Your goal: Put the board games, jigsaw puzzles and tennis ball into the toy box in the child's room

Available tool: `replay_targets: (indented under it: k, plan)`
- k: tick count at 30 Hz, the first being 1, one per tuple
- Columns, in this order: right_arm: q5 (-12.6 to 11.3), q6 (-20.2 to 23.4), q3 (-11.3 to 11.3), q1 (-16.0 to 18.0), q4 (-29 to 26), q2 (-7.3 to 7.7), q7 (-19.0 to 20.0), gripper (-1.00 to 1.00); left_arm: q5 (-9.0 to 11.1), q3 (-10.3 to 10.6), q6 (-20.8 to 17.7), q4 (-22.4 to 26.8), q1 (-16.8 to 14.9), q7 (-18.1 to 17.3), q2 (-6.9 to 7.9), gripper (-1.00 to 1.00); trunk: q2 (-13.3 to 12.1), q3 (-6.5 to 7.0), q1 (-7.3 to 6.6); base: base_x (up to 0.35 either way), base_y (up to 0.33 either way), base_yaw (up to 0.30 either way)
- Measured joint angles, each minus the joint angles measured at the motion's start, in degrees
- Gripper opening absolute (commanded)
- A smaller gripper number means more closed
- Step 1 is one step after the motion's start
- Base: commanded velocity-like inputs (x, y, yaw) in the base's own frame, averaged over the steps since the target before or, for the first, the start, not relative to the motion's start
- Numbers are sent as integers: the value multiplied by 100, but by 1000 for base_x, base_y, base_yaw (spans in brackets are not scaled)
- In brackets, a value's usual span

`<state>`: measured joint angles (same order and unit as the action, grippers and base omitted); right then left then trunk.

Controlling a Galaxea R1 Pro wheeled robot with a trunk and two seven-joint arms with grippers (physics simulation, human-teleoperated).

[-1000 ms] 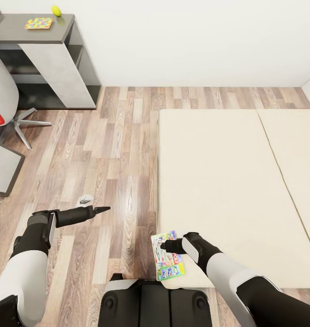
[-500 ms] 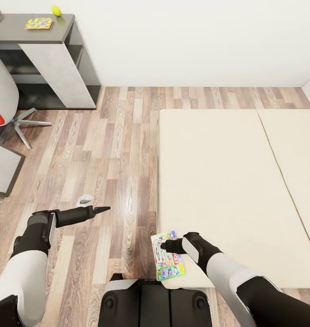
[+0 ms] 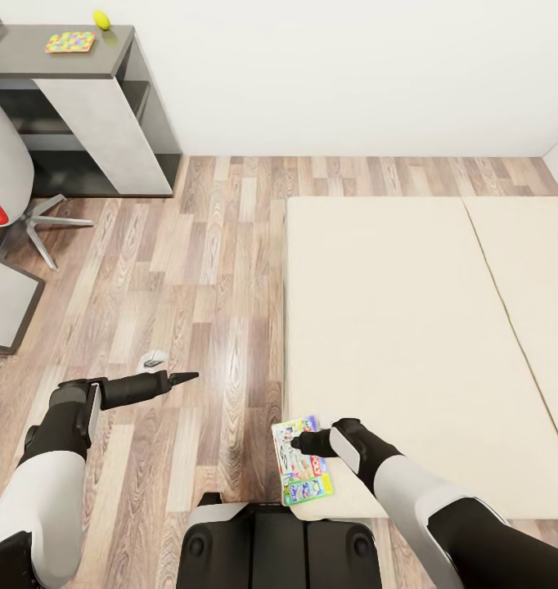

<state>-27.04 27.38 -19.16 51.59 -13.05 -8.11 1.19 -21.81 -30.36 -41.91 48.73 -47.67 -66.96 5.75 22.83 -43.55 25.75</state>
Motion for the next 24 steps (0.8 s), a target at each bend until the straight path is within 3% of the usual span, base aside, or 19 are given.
replay_targets:
  k: [18, 24]
  plan:
    - [1, -18, 5, 5, -60, 24, 15, 100, -3, 4, -13, 0, -1, 20, -8, 100, 0, 0, 0, 0, 0, 0]
    - [-11, -22, 6, 6, -85, 190, 18, 100, -3, 8, -12, 0, -1, 20, -8, 100, 0, 0, 0, 0, 0, 0]
